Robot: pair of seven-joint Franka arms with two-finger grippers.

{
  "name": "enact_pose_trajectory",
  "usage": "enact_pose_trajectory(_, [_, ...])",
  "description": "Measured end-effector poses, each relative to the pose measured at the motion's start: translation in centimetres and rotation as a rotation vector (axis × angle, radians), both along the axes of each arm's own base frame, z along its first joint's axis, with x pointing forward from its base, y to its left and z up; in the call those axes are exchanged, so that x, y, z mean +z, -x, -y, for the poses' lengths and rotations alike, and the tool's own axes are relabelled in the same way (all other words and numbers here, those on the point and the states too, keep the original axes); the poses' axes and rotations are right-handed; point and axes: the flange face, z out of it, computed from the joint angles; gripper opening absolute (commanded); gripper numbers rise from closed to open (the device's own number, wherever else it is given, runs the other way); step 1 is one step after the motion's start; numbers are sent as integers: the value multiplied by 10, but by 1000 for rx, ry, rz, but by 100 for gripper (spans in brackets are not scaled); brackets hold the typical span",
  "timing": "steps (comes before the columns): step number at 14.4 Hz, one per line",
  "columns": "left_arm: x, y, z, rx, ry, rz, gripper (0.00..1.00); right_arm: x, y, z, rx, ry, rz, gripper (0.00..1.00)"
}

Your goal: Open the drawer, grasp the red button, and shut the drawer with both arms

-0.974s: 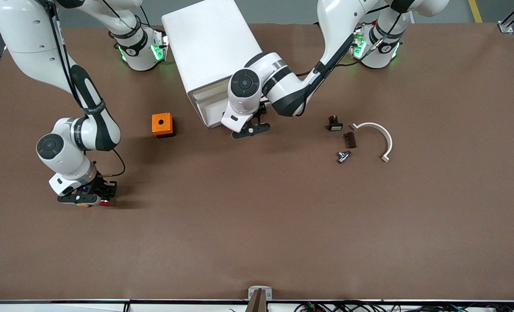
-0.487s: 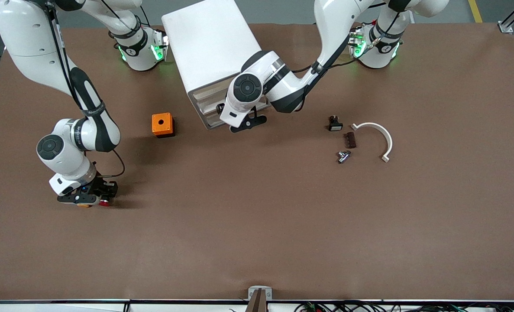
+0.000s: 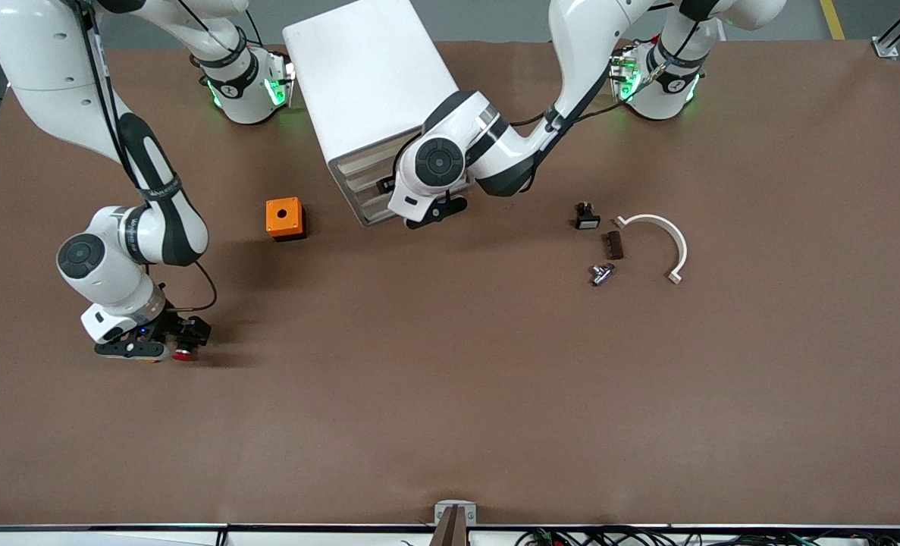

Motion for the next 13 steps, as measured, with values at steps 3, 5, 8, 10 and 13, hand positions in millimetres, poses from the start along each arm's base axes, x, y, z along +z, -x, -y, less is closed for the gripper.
enact_pose_trajectory(3, [0, 0, 0, 3, 0, -3, 100, 52, -2, -1, 3, -8, -17, 100])
enact_pose_trajectory(5, [0, -1, -1, 4, 1, -3, 100, 87, -1, -2, 4, -14, -41, 100])
enact_pose_trajectory(8, [4, -8, -3, 15, 6, 8, 100, 141, -1, -3, 2, -24, -86, 100])
enact_pose_trajectory(10, [19, -29, -15, 35, 17, 28, 100, 174, 2, -4, 2, -30, -93, 100])
enact_pose_trajectory(13, [63, -77, -51, 45, 31, 38, 100, 224, 7, -5, 2, -36, -121, 100])
